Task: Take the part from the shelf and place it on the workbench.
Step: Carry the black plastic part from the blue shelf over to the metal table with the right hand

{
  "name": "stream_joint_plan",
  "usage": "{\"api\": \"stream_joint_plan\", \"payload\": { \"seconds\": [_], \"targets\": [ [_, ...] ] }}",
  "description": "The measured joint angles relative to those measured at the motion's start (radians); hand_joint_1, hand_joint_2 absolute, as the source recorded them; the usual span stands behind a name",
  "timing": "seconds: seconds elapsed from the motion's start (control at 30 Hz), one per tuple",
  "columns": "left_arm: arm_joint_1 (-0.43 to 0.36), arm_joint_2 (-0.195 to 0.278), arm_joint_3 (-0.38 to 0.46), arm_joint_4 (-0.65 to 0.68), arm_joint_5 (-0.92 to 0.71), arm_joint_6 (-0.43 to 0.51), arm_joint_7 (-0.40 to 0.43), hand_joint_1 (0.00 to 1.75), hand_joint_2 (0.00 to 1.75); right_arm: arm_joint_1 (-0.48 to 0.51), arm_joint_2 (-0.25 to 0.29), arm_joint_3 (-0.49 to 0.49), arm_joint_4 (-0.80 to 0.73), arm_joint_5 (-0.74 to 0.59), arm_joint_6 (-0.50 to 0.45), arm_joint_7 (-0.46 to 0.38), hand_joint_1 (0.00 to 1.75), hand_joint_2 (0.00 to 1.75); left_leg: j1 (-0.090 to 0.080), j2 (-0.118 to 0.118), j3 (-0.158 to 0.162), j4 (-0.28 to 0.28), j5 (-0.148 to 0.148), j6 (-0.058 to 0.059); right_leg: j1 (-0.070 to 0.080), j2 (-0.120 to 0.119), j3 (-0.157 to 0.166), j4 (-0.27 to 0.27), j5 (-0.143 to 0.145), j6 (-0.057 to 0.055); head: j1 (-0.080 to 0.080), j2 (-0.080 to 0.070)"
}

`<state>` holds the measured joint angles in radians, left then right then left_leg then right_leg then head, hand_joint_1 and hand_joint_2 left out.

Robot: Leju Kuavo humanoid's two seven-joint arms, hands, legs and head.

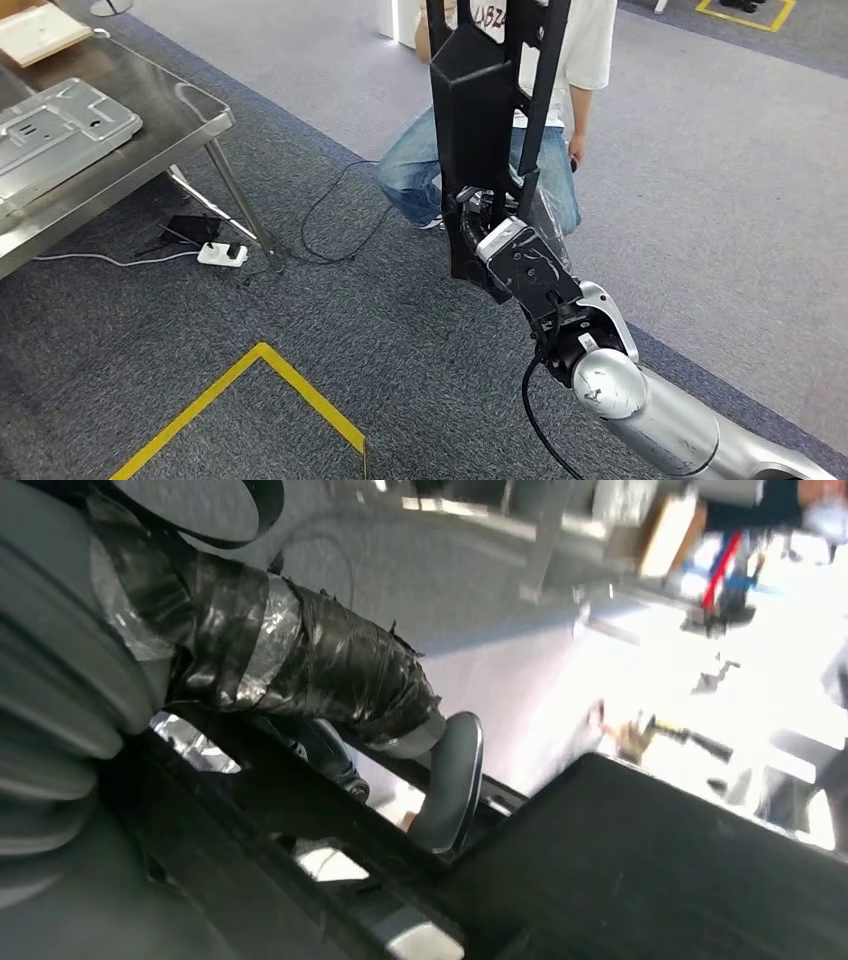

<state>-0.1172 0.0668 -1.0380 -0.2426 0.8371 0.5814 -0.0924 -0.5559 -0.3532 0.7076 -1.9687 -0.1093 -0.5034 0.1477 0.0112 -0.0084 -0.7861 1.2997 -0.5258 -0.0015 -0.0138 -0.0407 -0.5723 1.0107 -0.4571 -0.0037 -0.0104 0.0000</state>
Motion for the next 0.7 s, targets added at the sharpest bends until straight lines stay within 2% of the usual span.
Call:
{"api": "stream_joint_plan", "payload": {
  "seconds": [0.03, 0.07, 0.13, 0.17, 0.2, 0.27, 0.3, 0.37, 0.4, 0.43, 0.47, 0.5, 0.53, 0.57, 0.6, 0.63, 0.67, 0.7],
  "targets": [
    [0.001, 0.000, 0.000, 0.000, 0.000, -0.002, 0.000, 0.00, 1.75, 0.000, 0.000, 0.000, 0.000, 0.000, 0.000, 0.000, 1.75, 1.75, 0.003, 0.004, 0.009, -0.022, 0.021, -0.002, 0.000, -0.014, 0.003, 0.000, -0.003, 0.002, 0.000, 0.000],
    [0.002, 0.000, 0.000, 0.000, 0.001, -0.003, 0.001, 0.00, 1.75, 0.000, 0.000, 0.000, 0.000, 0.000, 0.001, 0.000, 1.75, 1.75, 0.005, 0.013, 0.038, -0.078, 0.054, -0.004, 0.000, -0.026, 0.006, 0.001, -0.007, 0.005, 0.000, 0.000],
    [0.002, 0.000, 0.000, 0.000, 0.003, -0.004, 0.000, 0.00, 1.75, -0.003, 0.000, 0.000, 0.000, 0.000, 0.003, 0.001, 1.75, 1.75, 0.002, 0.059, 0.105, -0.210, 0.101, 0.000, 0.004, -0.049, 0.014, 0.004, -0.017, 0.015, 0.000, 0.000],
    [0.001, 0.000, 0.000, 0.000, 0.005, -0.004, -0.001, 0.00, 1.75, -0.005, 0.000, 0.000, 0.000, 0.000, 0.004, 0.001, 1.75, 1.75, -0.002, 0.075, 0.125, -0.247, 0.108, 0.005, 0.007, -0.059, 0.017, 0.005, -0.022, 0.021, 0.001, 0.000],
    [0.000, 0.000, 0.000, 0.000, 0.008, -0.005, -0.002, 0.00, 1.75, -0.007, 0.000, 0.000, 0.000, 0.000, 0.006, 0.001, 1.75, 1.75, -0.007, 0.082, 0.132, -0.261, 0.106, 0.012, 0.010, -0.068, 0.019, 0.006, -0.026, 0.026, 0.002, 0.000],
    [0.000, 0.000, 0.000, 0.000, 0.012, -0.006, -0.003, 0.00, 1.75, -0.010, 0.000, 0.000, 0.000, -0.001, 0.009, 0.001, 1.75, 1.75, -0.010, 0.058, 0.132, -0.261, 0.105, 0.026, 0.010, -0.083, 0.026, 0.004, -0.032, 0.038, 0.003, 0.000],
    [0.001, 0.001, 0.001, 0.000, 0.012, -0.006, -0.004, 0.00, 1.75, -0.012, -0.001, 0.000, 0.000, -0.001, 0.010, 0.002, 1.75, 1.75, -0.008, 0.046, 0.135, -0.264, 0.106, 0.032, 0.007, -0.071, 0.028, 0.010, -0.040, 0.044, 0.004, 0.000],
    [-0.001, 0.002, 0.001, 0.000, 0.013, -0.004, -0.006, 0.00, 1.75, -0.014, -0.003, 0.000, -0.001, -0.001, 0.010, 0.002, 1.75, 1.75, -0.004, 0.022, 0.143, -0.270, 0.106, 0.046, 0.000, -0.016, 0.002, 0.074, -0.079, 0.050, 0.009, 0.000],
    [-0.003, 0.002, 0.001, 0.000, 0.014, -0.002, -0.007, 0.00, 1.75, -0.015, -0.005, 0.000, -0.001, -0.001, 0.009, 0.002, 1.75, 1.75, -0.004, 0.010, 0.145, -0.271, 0.106, 0.050, -0.001, 0.015, -0.030, 0.137, -0.108, 0.050, 0.012, 0.000],
    [-0.004, 0.002, 0.001, 0.000, 0.014, 0.001, -0.009, 0.00, 1.75, -0.015, -0.006, 0.000, -0.001, -0.001, 0.009, 0.003, 1.75, 1.75, -0.005, -0.002, 0.145, -0.270, 0.105, 0.054, -0.001, 0.031, -0.069, 0.209, -0.136, 0.050, 0.013, 0.000],
    [-0.005, 0.002, 0.001, 0.000, 0.016, 0.004, -0.011, 0.00, 1.75, -0.013, -0.007, 0.000, -0.001, -0.001, 0.010, 0.005, 1.75, 1.75, -0.006, -0.016, 0.146, -0.270, 0.104, 0.056, -0.001, 0.037, -0.106, 0.269, -0.152, 0.050, 0.014, 0.000],
    [-0.005, 0.002, 0.001, 0.000, 0.018, 0.006, -0.011, 0.00, 1.75, -0.012, -0.008, 0.000, -0.001, 0.000, 0.010, 0.008, 1.75, 1.75, -0.008, -0.032, 0.147, -0.270, 0.104, 0.057, -0.001, 0.040, -0.130, 0.300, -0.150, 0.049, 0.014, 0.000],
    [-0.005, 0.002, 0.001, 0.000, 0.022, 0.002, -0.011, 0.00, 1.75, -0.012, -0.010, 0.000, 0.000, 0.000, 0.013, 0.011, 1.75, 1.75, -0.008, -0.048, 0.149, -0.269, 0.103, 0.058, -0.001, 0.041, -0.136, 0.292, -0.127, 0.047, 0.014, 0.000],
    [-0.005, 0.003, 0.001, 0.000, 0.026, -0.005, -0.010, 0.00, 1.75, -0.014, -0.012, 0.000, 0.000, 0.000, 0.016, 0.014, 1.75, 1.75, -0.009, -0.064, 0.151, -0.269, 0.103, 0.057, -0.002, 0.046, -0.122, 0.245, -0.089, 0.044, 0.014, 0.000],
    [-0.004, 0.003, 0.001, 0.000, 0.030, -0.016, -0.010, 0.00, 1.75, -0.017, -0.014, 0.000, 0.000, 0.001, 0.021, 0.017, 1.75, 1.75, -0.008, -0.079, 0.153, -0.268, 0.102, 0.055, -0.002, 0.063, -0.095, 0.173, -0.046, 0.041, 0.014, 0.000],
    [-0.004, 0.003, 0.001, 0.000, 0.033, -0.027, -0.011, 0.00, 1.75, -0.021, -0.016, 0.000, -0.001, 0.002, 0.027, 0.020, 1.75, 1.75, -0.009, -0.093, 0.152, -0.266, 0.100, 0.053, -0.004, 0.085, -0.068, 0.103, -0.017, 0.037, 0.014, 0.000],
    [-0.004, 0.003, 0.002, 0.000, 0.036, -0.038, -0.013, 0.00, 1.75, -0.026, -0.017, 0.000, -0.001, 0.003, 0.033, 0.023, 1.75, 1.75, -0.008, -0.106, 0.150, -0.265, 0.100, 0.048, -0.005, 0.103, -0.046, 0.053, 0.001, 0.035, 0.013, 0.000],
    [-0.004, 0.004, 0.002, 0.000, 0.039, -0.051, -0.017, 0.00, 1.75, -0.030, -0.018, 0.000, -0.001, 0.003, 0.040, 0.027, 1.75, 1.75, -0.007, -0.118, 0.146, -0.264, 0.100, 0.043, -0.004, 0.115, -0.034, 0.025, 0.005, 0.033, 0.013, 0.000]
  ]
}}
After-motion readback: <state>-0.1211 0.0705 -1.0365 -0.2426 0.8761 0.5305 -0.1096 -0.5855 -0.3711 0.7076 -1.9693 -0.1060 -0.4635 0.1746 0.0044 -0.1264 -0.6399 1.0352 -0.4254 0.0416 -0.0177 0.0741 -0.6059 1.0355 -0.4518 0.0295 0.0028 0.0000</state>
